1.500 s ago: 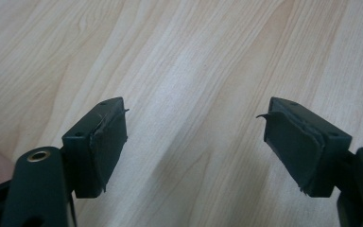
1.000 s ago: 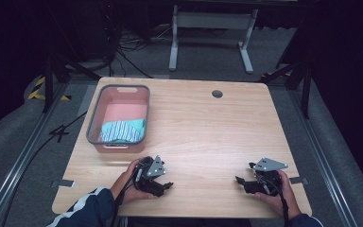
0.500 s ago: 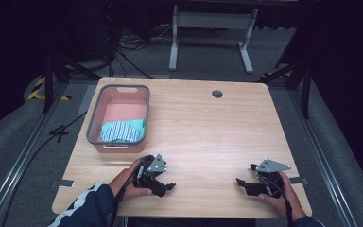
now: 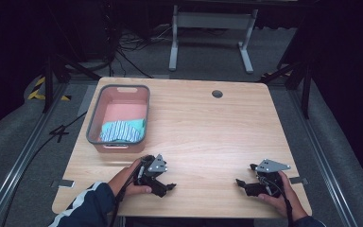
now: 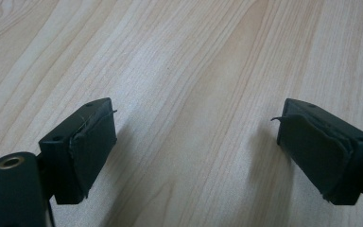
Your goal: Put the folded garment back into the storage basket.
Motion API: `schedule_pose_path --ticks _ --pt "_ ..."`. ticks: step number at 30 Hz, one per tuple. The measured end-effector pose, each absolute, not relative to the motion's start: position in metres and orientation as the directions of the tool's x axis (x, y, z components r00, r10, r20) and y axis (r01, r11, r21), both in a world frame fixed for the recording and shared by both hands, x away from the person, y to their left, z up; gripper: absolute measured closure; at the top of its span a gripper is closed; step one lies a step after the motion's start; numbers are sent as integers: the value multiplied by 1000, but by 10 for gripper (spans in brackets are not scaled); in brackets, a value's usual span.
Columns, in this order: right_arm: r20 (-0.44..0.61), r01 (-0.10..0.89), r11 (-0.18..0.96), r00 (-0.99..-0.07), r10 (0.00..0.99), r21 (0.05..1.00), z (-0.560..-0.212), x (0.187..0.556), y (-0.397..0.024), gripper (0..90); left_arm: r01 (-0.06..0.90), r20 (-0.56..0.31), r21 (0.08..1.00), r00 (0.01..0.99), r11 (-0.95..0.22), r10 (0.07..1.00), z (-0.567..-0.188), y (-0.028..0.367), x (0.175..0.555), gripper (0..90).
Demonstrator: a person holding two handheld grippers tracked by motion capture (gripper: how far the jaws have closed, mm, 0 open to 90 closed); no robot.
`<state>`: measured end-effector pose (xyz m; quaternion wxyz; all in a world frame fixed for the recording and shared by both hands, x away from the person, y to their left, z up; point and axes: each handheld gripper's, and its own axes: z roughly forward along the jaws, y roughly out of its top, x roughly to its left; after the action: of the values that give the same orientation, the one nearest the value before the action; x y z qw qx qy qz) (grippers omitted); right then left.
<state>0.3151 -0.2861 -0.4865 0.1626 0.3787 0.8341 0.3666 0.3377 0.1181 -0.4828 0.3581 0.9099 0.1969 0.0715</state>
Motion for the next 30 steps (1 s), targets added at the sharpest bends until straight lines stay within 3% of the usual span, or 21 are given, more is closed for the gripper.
schedule_pose_path --ticks 30 --pt "4 506 452 -670 743 735 -487 316 -287 154 304 -12 677 915 -670 404 -483 116 339 109"
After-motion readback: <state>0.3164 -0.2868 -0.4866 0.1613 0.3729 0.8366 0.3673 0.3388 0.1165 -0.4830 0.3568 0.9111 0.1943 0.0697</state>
